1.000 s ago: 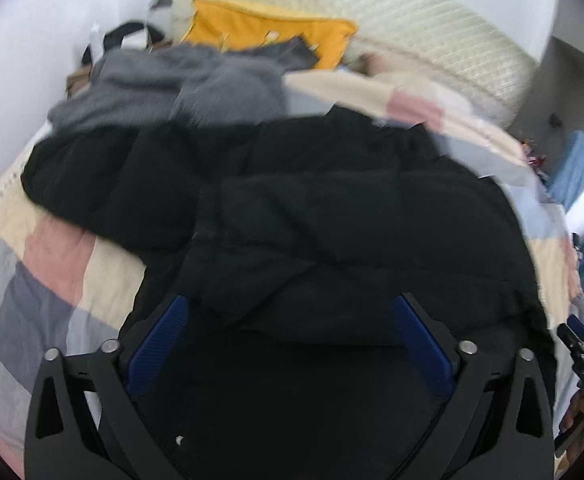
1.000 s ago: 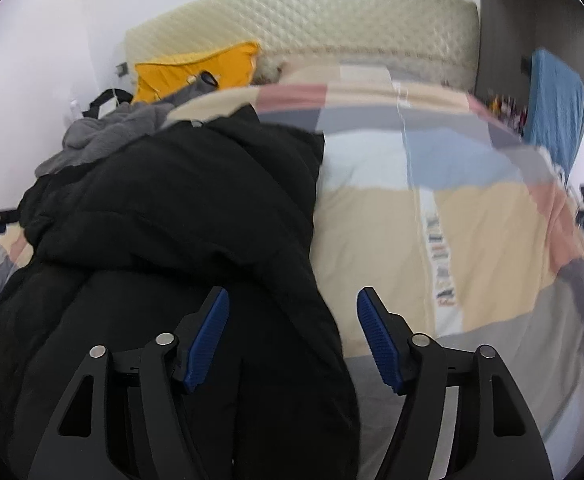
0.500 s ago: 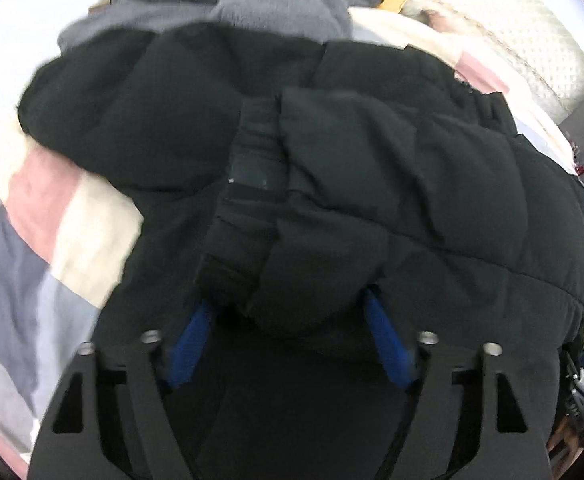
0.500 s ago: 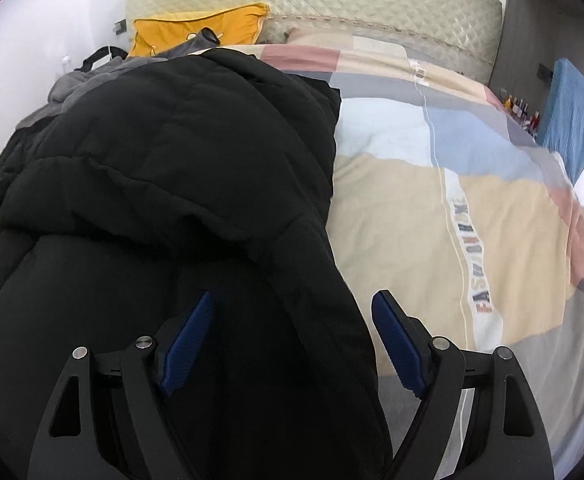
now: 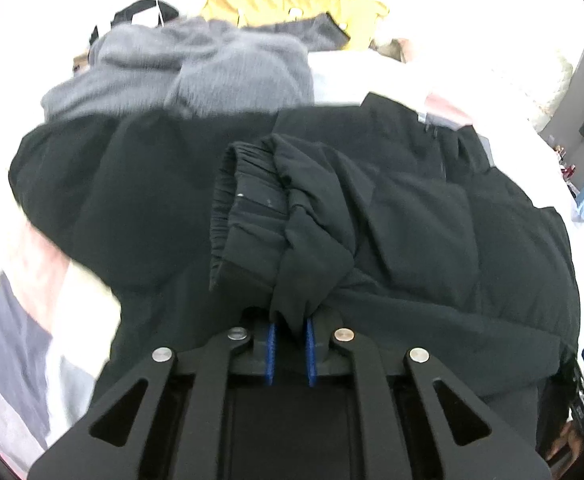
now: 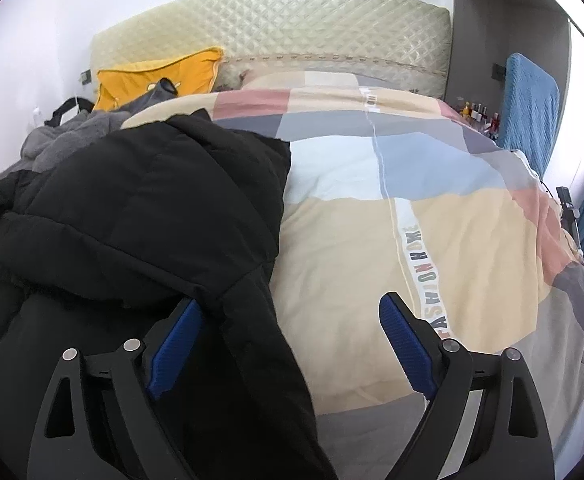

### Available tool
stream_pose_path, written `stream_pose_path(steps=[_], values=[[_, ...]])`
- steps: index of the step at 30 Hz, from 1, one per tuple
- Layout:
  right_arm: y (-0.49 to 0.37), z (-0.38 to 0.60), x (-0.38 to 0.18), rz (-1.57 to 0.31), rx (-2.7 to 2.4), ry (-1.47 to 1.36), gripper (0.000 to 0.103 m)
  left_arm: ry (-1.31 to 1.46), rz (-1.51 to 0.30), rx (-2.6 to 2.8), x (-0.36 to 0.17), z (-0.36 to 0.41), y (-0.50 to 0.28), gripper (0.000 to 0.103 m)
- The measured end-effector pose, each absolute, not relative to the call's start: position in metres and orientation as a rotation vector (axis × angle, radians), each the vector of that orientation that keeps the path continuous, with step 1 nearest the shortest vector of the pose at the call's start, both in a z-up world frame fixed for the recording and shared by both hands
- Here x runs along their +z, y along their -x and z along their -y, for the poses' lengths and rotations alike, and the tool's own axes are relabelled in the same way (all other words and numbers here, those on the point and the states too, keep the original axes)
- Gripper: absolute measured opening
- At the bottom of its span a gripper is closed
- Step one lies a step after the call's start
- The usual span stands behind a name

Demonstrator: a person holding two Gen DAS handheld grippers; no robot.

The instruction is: Fold large clothes

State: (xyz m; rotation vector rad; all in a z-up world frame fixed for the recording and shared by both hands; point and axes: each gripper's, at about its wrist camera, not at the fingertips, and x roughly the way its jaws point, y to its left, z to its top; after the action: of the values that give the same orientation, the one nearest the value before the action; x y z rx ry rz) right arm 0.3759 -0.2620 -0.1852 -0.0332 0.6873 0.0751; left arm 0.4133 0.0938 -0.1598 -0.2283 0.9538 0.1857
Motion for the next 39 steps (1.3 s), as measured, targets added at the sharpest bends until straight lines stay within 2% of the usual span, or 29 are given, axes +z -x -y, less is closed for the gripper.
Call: stream_pose_path(steps=[9,18,21,23,25,31,39], values=[[-0.380,0.264,-0.199,-0.711,0.111,0.011,0.092,0.093,-0.967,0.200,-0.193,-0.079,-0.441,0.012],[-0.350,0.251,-0.163,-0.663,0.157,-0.021,0.094,0.168,-0.956,0.146,-0.166,-0.093,-0.413,0.015],[-0.333,0.241,-0.143,-0.636,0.154,-0.003,0.094,0.180,-0.939,0.141,-0.148,-0.097,-0.395,0.028],[-0.317,0.234,-0.129,-0.616,0.154,-0.003,0.094,0.179,-0.911,0.133,-0.134,-0.099,-0.378,0.051],[-0.302,0.231,-0.118,-0.594,0.155,-0.020,0.094,0.165,-0.886,0.115,-0.120,-0.099,-0.360,0.062],[-0.247,0.208,-0.087,-0.504,0.243,-0.054,0.094,0.142,-0.826,0.048,-0.076,-0.098,-0.298,0.063],[-0.182,0.182,-0.085,-0.456,0.233,-0.013,0.095,0.135,-0.721,0.029,-0.037,-0.103,-0.208,0.064]])
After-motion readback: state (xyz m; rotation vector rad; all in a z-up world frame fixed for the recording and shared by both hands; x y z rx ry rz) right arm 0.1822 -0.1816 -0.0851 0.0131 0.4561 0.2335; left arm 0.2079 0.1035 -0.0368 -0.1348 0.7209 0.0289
